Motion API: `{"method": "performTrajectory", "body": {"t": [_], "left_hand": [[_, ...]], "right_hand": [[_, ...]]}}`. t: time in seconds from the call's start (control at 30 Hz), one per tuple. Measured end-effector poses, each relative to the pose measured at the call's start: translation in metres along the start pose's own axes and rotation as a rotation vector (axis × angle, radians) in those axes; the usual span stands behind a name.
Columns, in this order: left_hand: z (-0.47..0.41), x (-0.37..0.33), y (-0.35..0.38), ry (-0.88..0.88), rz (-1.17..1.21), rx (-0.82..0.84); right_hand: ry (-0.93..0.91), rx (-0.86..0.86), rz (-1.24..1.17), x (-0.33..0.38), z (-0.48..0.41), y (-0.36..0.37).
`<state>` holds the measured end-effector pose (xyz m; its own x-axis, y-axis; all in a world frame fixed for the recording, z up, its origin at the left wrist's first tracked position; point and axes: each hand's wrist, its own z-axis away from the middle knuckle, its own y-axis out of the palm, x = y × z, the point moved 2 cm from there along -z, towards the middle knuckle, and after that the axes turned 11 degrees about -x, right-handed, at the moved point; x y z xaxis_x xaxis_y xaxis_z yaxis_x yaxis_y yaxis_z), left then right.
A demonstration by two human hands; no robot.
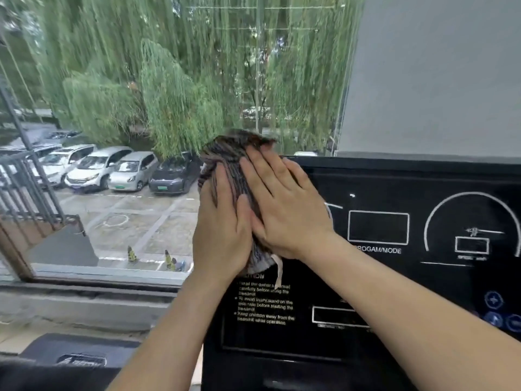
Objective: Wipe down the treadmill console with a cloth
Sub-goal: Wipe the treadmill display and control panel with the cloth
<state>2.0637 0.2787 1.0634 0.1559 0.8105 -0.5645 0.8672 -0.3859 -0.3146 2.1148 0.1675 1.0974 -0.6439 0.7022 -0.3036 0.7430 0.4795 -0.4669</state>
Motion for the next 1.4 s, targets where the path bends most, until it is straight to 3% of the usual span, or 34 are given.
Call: {"method": "performTrajectory", "body": {"t": [0.2,0.33,0.47,0.57,0.6,0.67,0.77,0.83,0.9,1.1,1.23,1.4], "left_hand": [[-0.053,-0.028,0.014,0.081,-0.314,-0.105],[-0.083,-0.039,0.014,0.249,-0.366,-0.053],[-0.12,-0.039,0.021,0.166,-0.522,0.208],[-0.141,-0.037,0.029,-0.044,-0.457,0.603],[-0.143,-0.037,0.031,-0.084,-0.402,0.66],[-0.138,-0.038,0.03,-0.099,-0.374,0.574],[-0.105,-0.043,0.018,0.132,-0.436,0.032],[-0.082,-0.041,0.015,0.218,-0.372,-0.121],[-0.067,-0.032,0.018,0.24,-0.369,-0.164],[-0.024,-0.025,0.017,0.229,-0.434,-0.035],[-0.006,-0.044,0.032,0.34,-0.461,0.001],[-0.036,-0.079,0.047,0.423,-0.535,-0.057]], "right_hand": [[0.204,-0.103,0.045,-0.038,0.004,-0.013],[0.307,-0.153,0.111,-0.045,-0.017,-0.02],[0.38,0.296,0.143,-0.06,-0.061,-0.018],[0.491,0.728,-0.135,-0.07,-0.087,-0.001],[0.5,0.776,-0.22,-0.069,-0.091,0.002],[0.459,0.674,-0.158,-0.07,-0.088,0.005],[0.316,0.215,0.149,-0.055,-0.065,-0.011],[0.263,0.029,0.167,-0.042,-0.047,-0.014],[0.25,-0.036,0.121,-0.037,-0.034,-0.01],[0.192,0.09,0.131,-0.025,0.027,-0.018],[0.167,0.112,0.132,-0.031,0.071,-0.025],[0.206,-0.003,0.135,-0.068,0.05,-0.029]]}}
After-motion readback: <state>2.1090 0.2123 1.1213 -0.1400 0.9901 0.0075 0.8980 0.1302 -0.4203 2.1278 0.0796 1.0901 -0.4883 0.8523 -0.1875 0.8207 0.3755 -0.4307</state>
